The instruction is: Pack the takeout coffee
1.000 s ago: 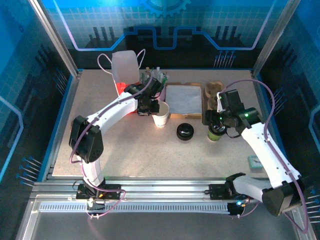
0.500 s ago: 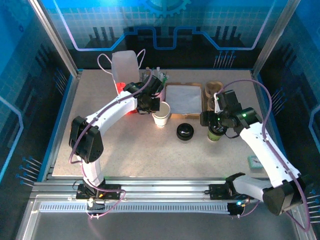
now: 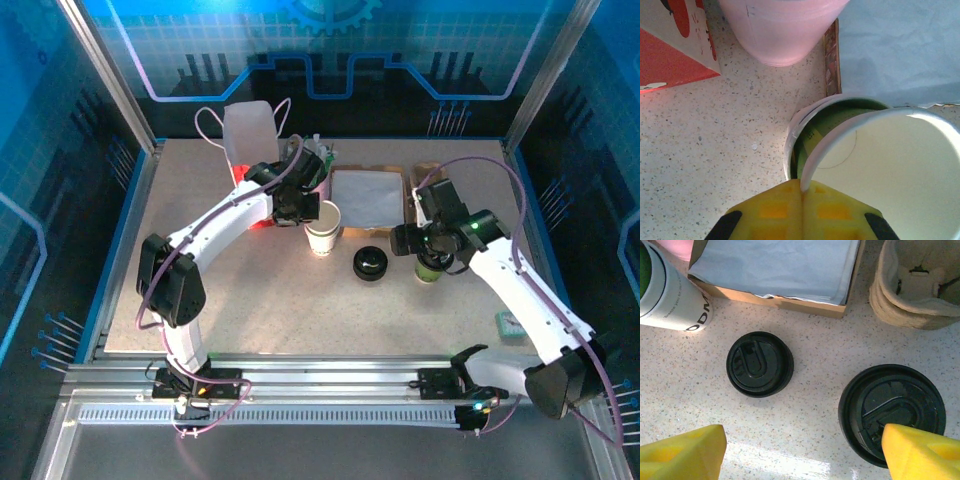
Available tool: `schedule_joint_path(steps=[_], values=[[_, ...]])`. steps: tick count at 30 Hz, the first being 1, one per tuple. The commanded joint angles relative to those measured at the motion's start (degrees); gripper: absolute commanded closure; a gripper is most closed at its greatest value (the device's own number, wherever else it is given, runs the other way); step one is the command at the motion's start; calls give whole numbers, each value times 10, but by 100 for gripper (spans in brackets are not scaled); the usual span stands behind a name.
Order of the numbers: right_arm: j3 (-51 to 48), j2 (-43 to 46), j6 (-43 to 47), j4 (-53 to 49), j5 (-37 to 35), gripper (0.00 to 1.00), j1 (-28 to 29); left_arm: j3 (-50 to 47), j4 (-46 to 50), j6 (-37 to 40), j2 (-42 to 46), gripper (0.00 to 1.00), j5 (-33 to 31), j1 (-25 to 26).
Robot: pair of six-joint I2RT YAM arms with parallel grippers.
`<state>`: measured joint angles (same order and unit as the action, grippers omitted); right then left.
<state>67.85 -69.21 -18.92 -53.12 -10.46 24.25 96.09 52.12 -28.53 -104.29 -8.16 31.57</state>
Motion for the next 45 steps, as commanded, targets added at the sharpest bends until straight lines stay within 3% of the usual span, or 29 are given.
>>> schedule_joint_path(steps=[1, 14, 23, 34, 45], values=[[20, -11, 12, -13, -12, 18, 15, 26, 13, -10, 22, 100, 11, 3], [28, -44, 21, -13, -9, 17, 55, 76, 24, -11, 88, 100, 35, -1], [21, -74, 26, 0, 8, 17, 74, 73, 73, 13, 182, 100, 40, -2], [-15, -146, 22, 53, 27, 17, 99, -157, 72, 25, 322, 100, 77, 16], [-14, -224, 22, 82, 19, 16, 94, -297, 5, -5, 333, 100, 80, 40]])
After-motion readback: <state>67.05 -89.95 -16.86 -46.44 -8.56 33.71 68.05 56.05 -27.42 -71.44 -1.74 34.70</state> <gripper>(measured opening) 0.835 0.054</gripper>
